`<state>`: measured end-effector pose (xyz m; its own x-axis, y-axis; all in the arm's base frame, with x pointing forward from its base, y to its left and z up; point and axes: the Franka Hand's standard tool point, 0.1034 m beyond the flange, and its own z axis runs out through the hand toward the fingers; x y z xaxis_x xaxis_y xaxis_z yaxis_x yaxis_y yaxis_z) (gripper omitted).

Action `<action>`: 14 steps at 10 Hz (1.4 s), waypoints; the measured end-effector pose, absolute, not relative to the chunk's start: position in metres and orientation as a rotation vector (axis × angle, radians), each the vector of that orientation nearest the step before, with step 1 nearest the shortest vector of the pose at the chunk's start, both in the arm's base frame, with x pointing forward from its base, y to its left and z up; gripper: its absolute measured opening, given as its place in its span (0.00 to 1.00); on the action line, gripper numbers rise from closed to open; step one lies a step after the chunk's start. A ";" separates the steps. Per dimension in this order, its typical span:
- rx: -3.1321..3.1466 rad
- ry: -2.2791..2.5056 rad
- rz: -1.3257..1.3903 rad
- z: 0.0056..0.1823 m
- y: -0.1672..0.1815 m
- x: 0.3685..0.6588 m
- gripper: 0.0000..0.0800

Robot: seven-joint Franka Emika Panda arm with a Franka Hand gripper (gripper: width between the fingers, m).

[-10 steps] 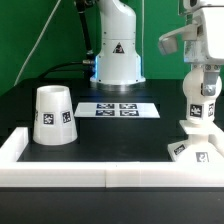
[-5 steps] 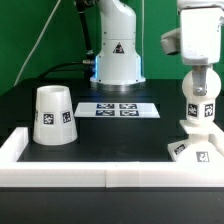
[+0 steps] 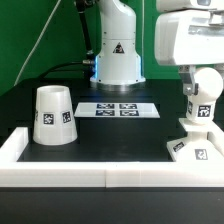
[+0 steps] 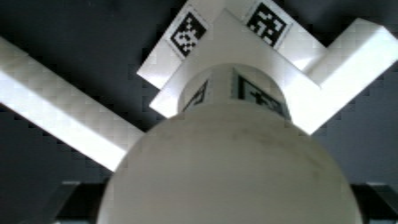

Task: Assemble lamp

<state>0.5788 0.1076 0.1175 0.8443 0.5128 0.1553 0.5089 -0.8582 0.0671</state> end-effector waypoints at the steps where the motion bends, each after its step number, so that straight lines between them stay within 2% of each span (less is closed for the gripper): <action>1: 3.013 0.769 0.271 0.118 0.107 0.579 0.72; 5: 3.106 0.399 0.278 0.118 0.102 0.581 0.72; 14: 3.120 -1.019 0.185 0.113 0.094 0.570 0.72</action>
Offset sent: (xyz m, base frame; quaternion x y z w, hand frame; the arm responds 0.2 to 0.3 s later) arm 0.0000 0.0000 0.0000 0.0000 0.0000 0.1938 0.9810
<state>0.5699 0.0940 0.1134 0.8027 -0.5933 0.0613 -0.5769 -0.7983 -0.1731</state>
